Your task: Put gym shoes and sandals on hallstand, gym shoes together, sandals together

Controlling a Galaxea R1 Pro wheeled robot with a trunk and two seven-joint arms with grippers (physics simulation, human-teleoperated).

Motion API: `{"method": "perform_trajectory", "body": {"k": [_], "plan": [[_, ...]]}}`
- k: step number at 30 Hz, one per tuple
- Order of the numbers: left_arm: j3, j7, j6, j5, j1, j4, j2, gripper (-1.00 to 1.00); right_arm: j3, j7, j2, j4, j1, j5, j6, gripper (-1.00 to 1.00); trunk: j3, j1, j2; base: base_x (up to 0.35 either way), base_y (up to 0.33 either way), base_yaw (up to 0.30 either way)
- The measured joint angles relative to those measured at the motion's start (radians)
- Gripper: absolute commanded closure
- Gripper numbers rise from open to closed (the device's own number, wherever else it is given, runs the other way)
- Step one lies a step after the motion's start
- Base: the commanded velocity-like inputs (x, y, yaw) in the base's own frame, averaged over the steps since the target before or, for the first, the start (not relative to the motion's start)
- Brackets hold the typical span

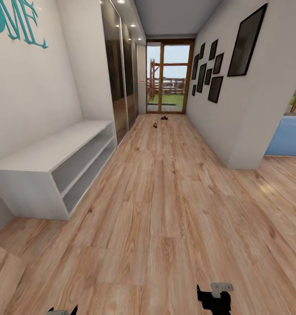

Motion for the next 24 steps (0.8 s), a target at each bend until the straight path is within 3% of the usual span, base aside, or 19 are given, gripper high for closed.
{"method": "perform_trajectory", "body": {"k": [14, 24], "plan": [[0.0, 0.0, 0.0, 0.0, 0.0, 0.0, 0.0, -1.0, 0.0, 0.0, 0.0, 0.0, 0.0, 0.0, 0.0, -1.0, 0.0, 0.0, 0.0, 0.338, 0.0, -0.163], [0.0, 0.0, 0.0, 0.0, 0.0, 0.0, 0.0, -1.0, 0.0, -0.001, 0.0, 0.0, 0.0, 0.0, 0.0, -1.0, 0.0, 0.0, 0.0, 0.338, 0.0, -0.047]]}}
